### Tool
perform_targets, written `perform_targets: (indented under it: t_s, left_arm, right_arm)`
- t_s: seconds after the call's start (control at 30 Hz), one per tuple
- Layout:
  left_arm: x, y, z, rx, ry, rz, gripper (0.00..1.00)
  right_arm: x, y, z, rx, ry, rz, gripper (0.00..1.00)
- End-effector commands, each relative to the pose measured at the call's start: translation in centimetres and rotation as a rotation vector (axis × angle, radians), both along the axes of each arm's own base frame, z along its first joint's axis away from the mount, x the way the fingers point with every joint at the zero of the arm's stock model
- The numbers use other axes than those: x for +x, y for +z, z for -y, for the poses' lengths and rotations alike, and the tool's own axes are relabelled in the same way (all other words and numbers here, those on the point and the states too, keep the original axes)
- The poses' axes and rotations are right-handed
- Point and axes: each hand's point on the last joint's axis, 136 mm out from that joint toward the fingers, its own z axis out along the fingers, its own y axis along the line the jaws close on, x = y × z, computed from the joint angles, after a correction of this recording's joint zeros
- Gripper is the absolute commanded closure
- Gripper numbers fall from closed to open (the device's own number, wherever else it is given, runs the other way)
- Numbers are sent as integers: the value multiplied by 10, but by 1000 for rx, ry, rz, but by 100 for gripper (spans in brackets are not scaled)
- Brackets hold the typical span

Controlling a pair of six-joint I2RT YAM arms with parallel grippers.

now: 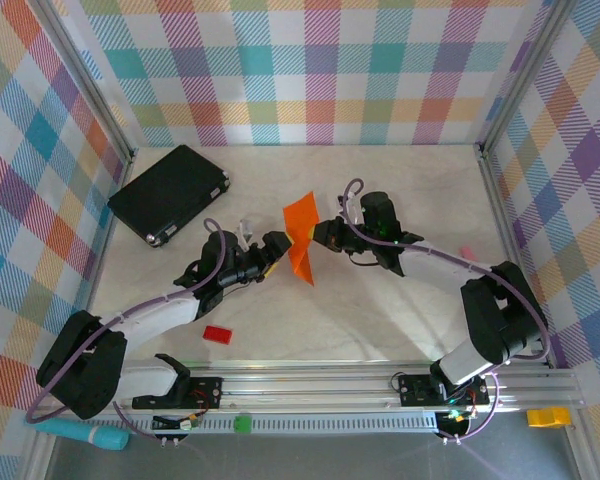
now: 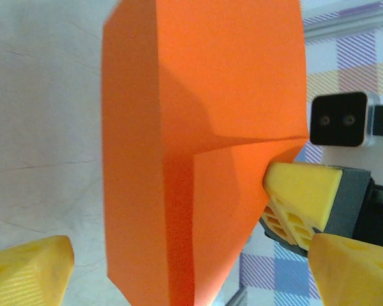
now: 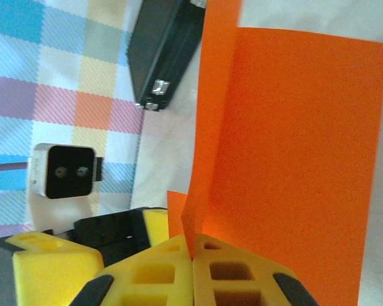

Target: Fold a paper plane with a square sheet of paper (pick it up from the middle)

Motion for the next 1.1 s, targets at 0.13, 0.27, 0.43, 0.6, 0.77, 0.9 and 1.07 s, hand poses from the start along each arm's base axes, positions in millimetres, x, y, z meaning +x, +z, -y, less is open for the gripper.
perform_targets:
  t_s: [0.13, 0.27, 0.43, 0.6, 0.77, 0.9, 1.07]
  left_arm:
    - [1, 29, 32, -125, -90, 95, 0]
    - [4, 43, 38, -185, -108, 141, 4]
    - [5, 47, 36, -168, -99, 160, 15]
    - [7, 48, 28, -152, -74, 174, 30]
    - [8, 51, 20, -143, -49, 193, 40]
    - [9, 50, 17, -128, -43, 192, 49]
    - [9, 45, 17, -115, -46, 183, 57]
  right_arm:
    - [-10, 49, -13, 138, 90, 34, 93]
    - [-12, 48, -12, 145, 94, 22, 92]
    - [-10, 41, -9, 137, 80, -4, 92]
    - [-9, 33, -5, 119, 69, -21, 92]
    - [-10, 27, -2, 101, 62, -28, 92]
    - [-11, 24, 2, 95, 57, -29, 92]
    - [-11, 24, 4, 93, 54, -27, 92]
